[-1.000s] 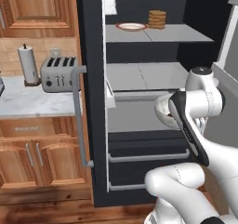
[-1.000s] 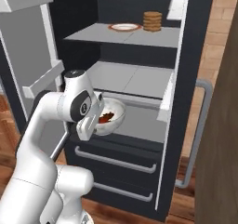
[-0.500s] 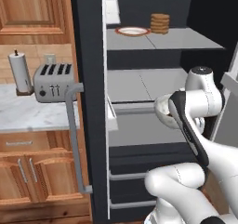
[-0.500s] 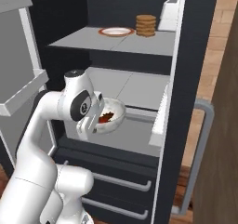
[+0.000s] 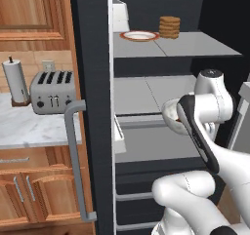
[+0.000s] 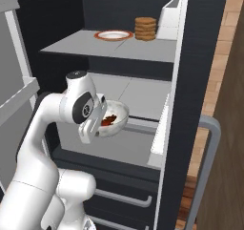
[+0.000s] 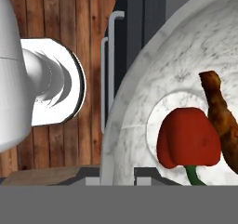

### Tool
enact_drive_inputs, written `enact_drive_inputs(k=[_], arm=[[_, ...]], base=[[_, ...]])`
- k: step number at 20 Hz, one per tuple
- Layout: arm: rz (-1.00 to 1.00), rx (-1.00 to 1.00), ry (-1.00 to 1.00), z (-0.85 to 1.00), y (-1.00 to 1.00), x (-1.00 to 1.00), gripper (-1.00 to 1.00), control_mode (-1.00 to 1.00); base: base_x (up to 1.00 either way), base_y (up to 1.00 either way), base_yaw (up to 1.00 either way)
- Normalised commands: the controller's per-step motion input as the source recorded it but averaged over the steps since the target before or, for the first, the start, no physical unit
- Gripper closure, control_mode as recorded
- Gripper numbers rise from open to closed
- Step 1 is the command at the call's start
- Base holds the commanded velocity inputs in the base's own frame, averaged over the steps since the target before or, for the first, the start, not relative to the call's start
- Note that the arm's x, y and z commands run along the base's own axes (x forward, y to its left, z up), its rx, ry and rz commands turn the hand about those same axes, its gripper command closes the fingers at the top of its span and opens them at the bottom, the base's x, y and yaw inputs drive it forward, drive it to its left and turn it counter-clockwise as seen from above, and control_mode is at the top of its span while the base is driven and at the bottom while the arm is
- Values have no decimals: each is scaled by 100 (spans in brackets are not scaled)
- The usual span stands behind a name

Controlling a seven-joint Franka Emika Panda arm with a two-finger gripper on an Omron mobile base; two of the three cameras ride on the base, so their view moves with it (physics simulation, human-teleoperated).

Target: Pick the chicken drumstick and bell pepper from their plates and place them in the bowl. Then put the bowl in the fridge.

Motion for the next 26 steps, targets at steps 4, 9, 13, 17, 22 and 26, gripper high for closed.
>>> enact_drive_inputs(k=[4,9,13,17,22,26], arm=[[0,0,0,0,0,0,100,100],[0,0,0,0,0,0,100,100],[0,0,0,0,0,0,100,100],[0,0,0,0,0,0,100,100],[0,0,0,0,0,0,100,-100],[0,0,0,0,0,0,100,-100]], base=[[0,0,0],[0,0,0],[0,0,0],[0,0,0],[0,0,0],[0,0,0]])
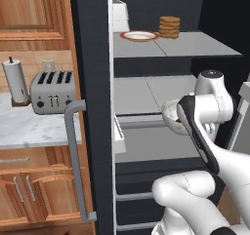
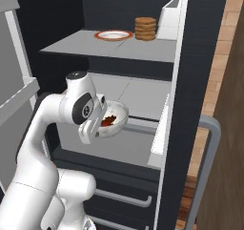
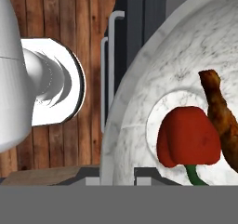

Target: Pick the chicken drumstick and bell pepper from their plates and place them in the bowl. Then put the bowl in the fridge.

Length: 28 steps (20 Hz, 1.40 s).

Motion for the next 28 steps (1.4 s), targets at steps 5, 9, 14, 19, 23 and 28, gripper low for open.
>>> enact_drive_inputs(k=[5,9,14,19,23,28], arm=[[0,0,-2,0,0,-4,100,-100],[0,9,-7,9,-2,-17,100,-100],[-5,1,5,35,-2,-13,100,-100],[-5,0,19,46,0,-9,100,-100],[0,0,2,38,0,-7,100,-100],[0,0,-4,16,0,-14,100,-100]], base=[[0,0,0],[0,0,0],[0,0,0],[0,0,0],[0,0,0],[0,0,0]])
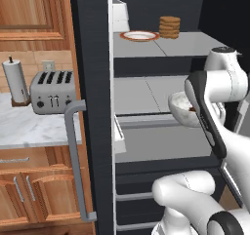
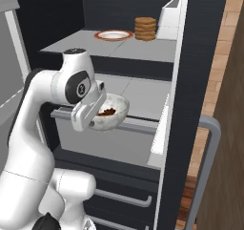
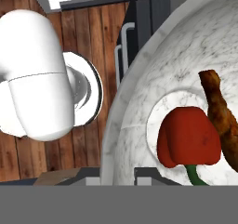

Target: Pick the chicken drumstick and bell pepper from their plates and place them in the bowl. Then put the bowl in the fridge.

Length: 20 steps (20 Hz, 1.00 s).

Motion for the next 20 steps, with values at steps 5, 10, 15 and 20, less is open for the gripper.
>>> enact_drive_inputs(k=[5,10,15,20], arm=[[0,0,-4,0,0,-31,100,-100],[0,0,-14,3,0,-41,100,-100],[0,0,-4,9,5,-22,100,-100],[0,-3,-7,12,22,15,100,-100]], base=[[0,0,0],[0,0,0],[0,0,0],[0,0,0]])
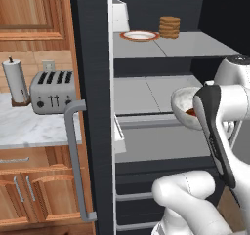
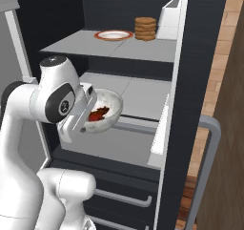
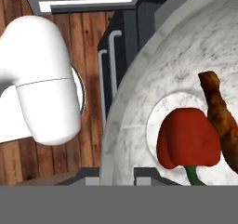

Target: Pick the chicken drumstick and bell pepper from their plates and place them in the bowl. Then put the bowl in the fridge.

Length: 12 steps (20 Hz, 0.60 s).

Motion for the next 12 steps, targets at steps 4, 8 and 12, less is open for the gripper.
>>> enact_drive_inputs(k=[4,8,12], arm=[[4,-2,-11,6,26,31,100,-100],[14,0,-10,1,18,36,100,-100],[16,0,-4,0,15,32,100,-100]], base=[[0,0,0],[0,0,0],[0,0,0]])
